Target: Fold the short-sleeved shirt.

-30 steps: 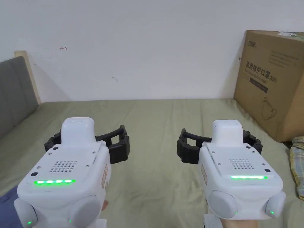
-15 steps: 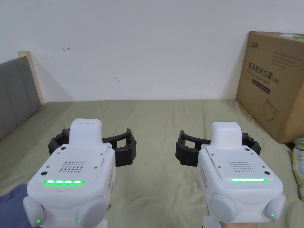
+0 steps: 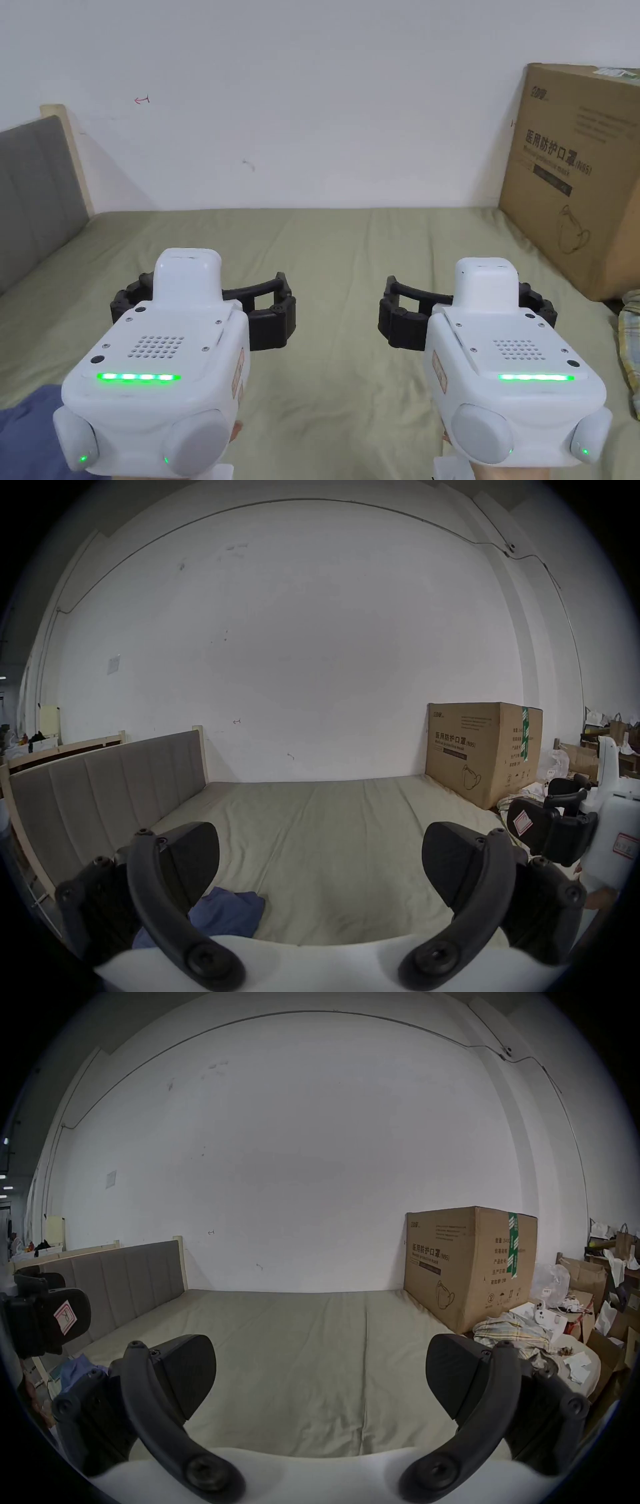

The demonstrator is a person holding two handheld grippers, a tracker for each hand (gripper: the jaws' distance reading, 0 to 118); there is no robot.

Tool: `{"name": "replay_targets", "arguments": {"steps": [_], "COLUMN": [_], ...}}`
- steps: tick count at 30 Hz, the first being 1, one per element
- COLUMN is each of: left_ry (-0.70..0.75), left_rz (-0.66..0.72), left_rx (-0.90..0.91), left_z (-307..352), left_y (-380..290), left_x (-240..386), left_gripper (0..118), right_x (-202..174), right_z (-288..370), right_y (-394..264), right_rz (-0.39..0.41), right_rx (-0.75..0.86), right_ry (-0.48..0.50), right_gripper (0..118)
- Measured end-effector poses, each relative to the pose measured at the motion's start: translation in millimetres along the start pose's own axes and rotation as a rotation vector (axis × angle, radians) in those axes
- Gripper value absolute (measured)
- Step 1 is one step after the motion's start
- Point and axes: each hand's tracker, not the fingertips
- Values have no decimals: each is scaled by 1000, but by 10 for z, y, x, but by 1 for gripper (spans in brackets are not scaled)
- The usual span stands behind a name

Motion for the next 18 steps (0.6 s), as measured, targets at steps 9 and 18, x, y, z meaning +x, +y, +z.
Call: {"name": "replay_targets", "arguments": {"steps": [9, 18], "left_ry": [7, 17], "left_rz": [-44, 15], "left_rx": [37, 13], "left_z": [43, 30], "left_y": [-33, -31], "left_x": [63, 34], "left_gripper": [117, 117], "right_x": [-9, -29], "right_z": [-4, 2], "right_y": [2, -28], "right_rz": [-7, -10], "right_rx": [4, -10], "right_ry": [-3, 8], "right_gripper": [118, 118]}}
